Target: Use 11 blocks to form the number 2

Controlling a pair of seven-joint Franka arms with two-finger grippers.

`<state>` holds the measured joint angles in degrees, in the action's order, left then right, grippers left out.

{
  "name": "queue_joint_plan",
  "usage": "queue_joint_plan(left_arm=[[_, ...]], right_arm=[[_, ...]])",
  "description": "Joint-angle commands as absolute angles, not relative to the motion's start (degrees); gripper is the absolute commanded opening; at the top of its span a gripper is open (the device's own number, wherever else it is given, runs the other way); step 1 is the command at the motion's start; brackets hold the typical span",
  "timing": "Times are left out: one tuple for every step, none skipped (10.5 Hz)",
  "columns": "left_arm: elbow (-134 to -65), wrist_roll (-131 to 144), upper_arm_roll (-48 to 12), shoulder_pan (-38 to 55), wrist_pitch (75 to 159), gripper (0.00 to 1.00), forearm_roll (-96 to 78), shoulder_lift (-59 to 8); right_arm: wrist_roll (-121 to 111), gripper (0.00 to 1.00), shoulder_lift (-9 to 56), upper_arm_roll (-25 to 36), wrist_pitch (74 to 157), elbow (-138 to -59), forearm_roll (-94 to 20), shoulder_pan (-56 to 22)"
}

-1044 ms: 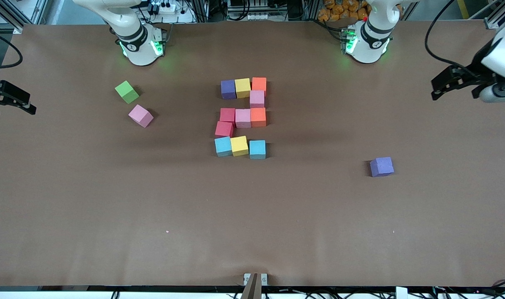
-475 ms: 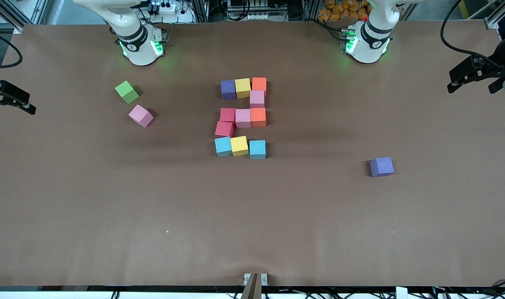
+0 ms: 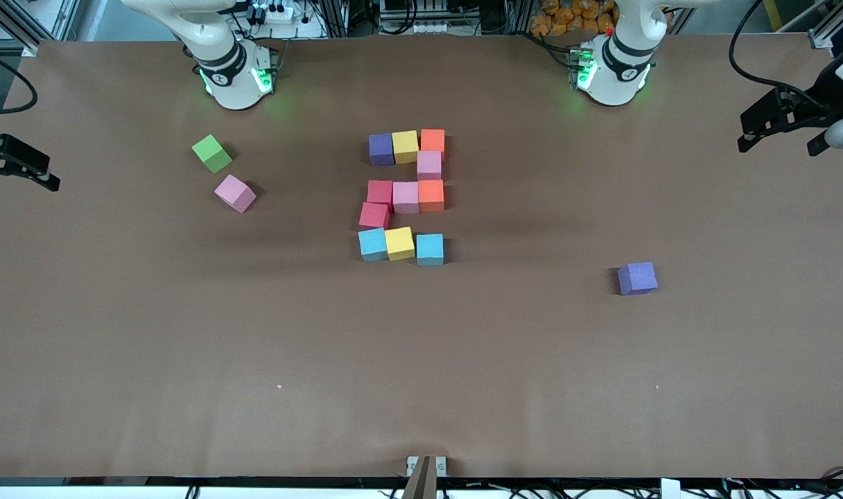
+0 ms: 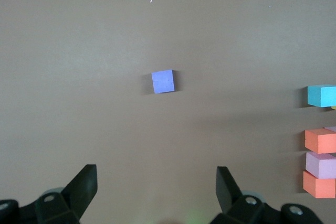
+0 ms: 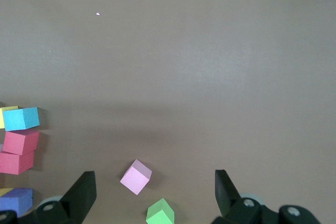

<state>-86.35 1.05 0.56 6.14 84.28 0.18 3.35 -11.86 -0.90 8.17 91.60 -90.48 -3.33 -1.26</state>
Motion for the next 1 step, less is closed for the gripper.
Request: queue_joint_plan(left_arm=[[-85.78,0.0,1.5,7.21,83.32,1.0,-0.44,3.6]], right_arm=[[-12.22,1.0,-0.97,7.91,91.32,-89.82,-3.69,-0.7]])
